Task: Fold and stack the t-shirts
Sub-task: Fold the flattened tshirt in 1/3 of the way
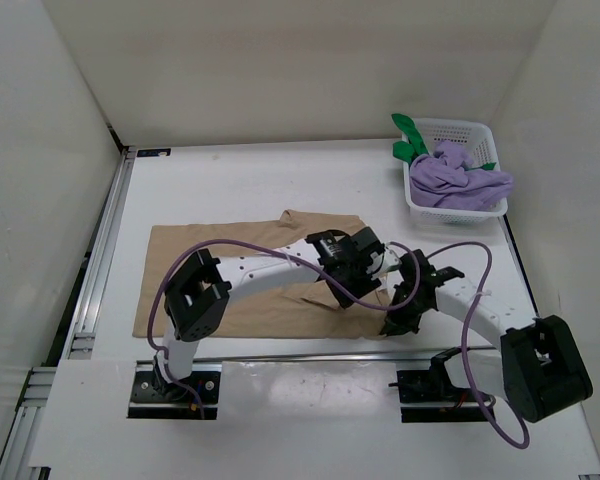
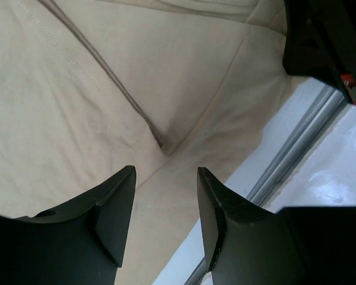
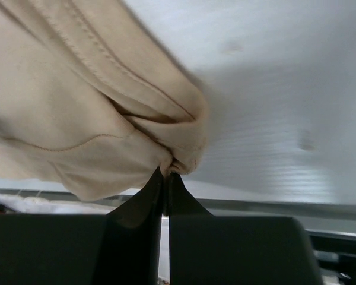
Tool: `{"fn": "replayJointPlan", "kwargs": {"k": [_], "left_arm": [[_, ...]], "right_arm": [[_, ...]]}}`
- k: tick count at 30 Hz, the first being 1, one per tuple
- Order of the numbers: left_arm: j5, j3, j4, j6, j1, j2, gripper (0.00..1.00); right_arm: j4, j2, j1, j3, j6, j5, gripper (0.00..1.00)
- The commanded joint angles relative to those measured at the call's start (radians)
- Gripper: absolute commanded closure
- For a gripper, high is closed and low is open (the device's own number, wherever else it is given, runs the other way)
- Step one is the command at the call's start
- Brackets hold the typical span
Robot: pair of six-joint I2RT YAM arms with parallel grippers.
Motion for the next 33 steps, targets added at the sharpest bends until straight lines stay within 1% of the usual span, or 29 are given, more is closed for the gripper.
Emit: {"fn": "replayJointPlan", "kwargs": {"k": [1,3,4,5,7,9,10,12,13,15,17,18,21,24,27,31,33], "left_arm": [[0.042,0.024,0.041,-0.014,0.045,0.019,0.43],[0.052,0.024,0.067,-0.014,0.071,-0.010,0.47],[0.052,0.036,0.067,-0.014,0.095,-0.048,0.47],[0.052,0.036,0.067,-0.014,0.096,-0.068,0.47],[0.002,0.036,0.067,-0.014,0.106,-0.120,0.47],[-0.010,0.018,0.058,-0.014,0.106,-0.148,0.46],[0.031,0.007,0.048,-0.014,0.106,-0.160,0.44],[0.048,-0.055,0.048,-0.014,0.106,-0.180,0.42],[0.037,-0.074,0.048,-0.014,0.106,-0.180,0.42],[0.068,-0.096,0.048,-0.014,0.097,-0.151,0.41],[0.118,-0.096,0.048,-0.014,0.062,-0.136,0.38],[0.118,-0.096,0.048,-0.014,0.045,-0.120,0.38],[0.068,-0.137,0.082,-0.014,-0.030,-0.111,0.37],[0.005,-0.157,0.134,-0.014,-0.053,-0.088,0.37],[-0.066,-0.157,0.156,-0.014,-0.044,-0.042,0.37],[-0.066,-0.157,0.177,-0.014,-0.044,-0.002,0.38],[-0.093,-0.148,0.199,-0.014,-0.035,0.012,0.40]], "right_arm": [[-0.063,-0.046,0.004,-0.008,-0.015,0.159,1.00],[-0.073,-0.058,-0.006,0.001,-0.025,0.159,1.00],[-0.073,-0.067,-0.006,0.010,-0.025,0.159,1.00],[-0.073,-0.068,-0.006,0.010,-0.025,0.159,1.00],[-0.073,-0.068,-0.006,0.010,-0.034,0.159,1.00],[-0.073,-0.068,-0.024,0.010,-0.034,0.159,1.00],[-0.073,-0.068,-0.024,0.010,-0.034,0.159,1.00],[-0.064,-0.068,-0.024,0.010,-0.034,0.159,1.00],[-0.063,-0.068,-0.024,0.010,-0.034,0.159,1.00],[-0.054,-0.068,-0.033,0.010,-0.034,0.159,1.00],[-0.054,-0.068,-0.033,0.010,-0.034,0.159,1.00],[-0.054,-0.068,-0.033,0.001,-0.034,0.159,1.00],[-0.054,-0.068,-0.033,0.001,-0.034,0.150,1.00],[-0.054,-0.068,-0.042,-0.008,-0.034,0.150,1.00],[-0.054,-0.068,-0.042,-0.017,-0.034,0.141,1.00],[-0.054,-0.087,-0.042,-0.028,-0.034,0.141,1.00],[-0.054,-0.087,-0.042,-0.028,-0.034,0.141,1.00]]}}
